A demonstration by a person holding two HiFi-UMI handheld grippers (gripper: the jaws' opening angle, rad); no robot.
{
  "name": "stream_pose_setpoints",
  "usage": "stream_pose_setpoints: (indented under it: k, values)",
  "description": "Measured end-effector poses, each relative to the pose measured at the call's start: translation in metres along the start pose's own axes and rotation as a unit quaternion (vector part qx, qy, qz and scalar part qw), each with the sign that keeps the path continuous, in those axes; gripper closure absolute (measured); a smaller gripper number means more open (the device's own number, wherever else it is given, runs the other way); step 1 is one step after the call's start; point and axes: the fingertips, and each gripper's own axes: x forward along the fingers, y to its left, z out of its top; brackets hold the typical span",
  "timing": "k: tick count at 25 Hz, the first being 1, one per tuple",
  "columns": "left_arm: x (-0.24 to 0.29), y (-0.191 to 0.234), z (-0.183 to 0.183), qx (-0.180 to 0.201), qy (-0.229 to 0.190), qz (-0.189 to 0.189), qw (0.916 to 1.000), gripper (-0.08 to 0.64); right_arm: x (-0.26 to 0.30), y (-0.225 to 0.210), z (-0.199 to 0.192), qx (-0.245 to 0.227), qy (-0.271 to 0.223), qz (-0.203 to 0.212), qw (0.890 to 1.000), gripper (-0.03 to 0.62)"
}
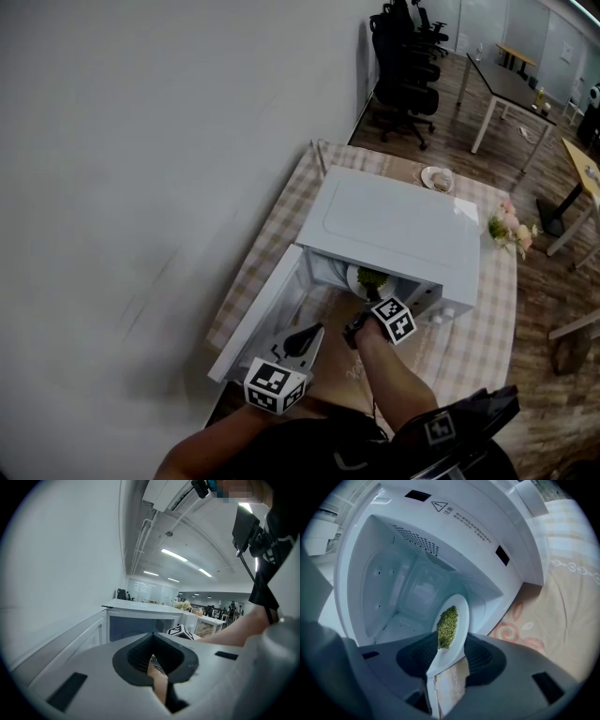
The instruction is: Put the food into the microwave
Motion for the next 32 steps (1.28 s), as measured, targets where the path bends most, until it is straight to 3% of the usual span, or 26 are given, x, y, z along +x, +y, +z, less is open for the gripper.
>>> stream_pose_setpoints:
  k: [5, 9, 15, 18, 32]
  values:
    - [-0.001, -0.001, -0.003, -0.006, -0.001, 0.0, 1.0, 0.552, -0.008, -0.003, -0.003, -0.011, 0.006, 0.017, 1.0, 0.322]
    - [0.002, -0.008, -0.004, -0.004, -0.003, -0.008, 1.0, 0.552, -0.021, -0.018, -0.004, -0.05, 0.003, 0.007, 0.999, 0.311]
    - [0.003, -0.01, -0.007, -0.002, 0.0, -0.013, 0.9999, 0.552, -0.035, -0.019, -0.008, -0.127, -0.001, 0.028, 0.992, 0.555]
    - [0.003, -0.011, -0.007, -0.001, 0.0, -0.012, 0.9999, 0.552, -0.03, -0.014, -0.005, -0.157, -0.001, 0.036, 0.987, 0.577]
    - [-0.003, 0.001, -0.011, -0.004, 0.008, 0.009, 0.9999, 0.552, 0.0, 0.006, 0.011, -0.186, 0.0, 0.034, 0.982, 0.58]
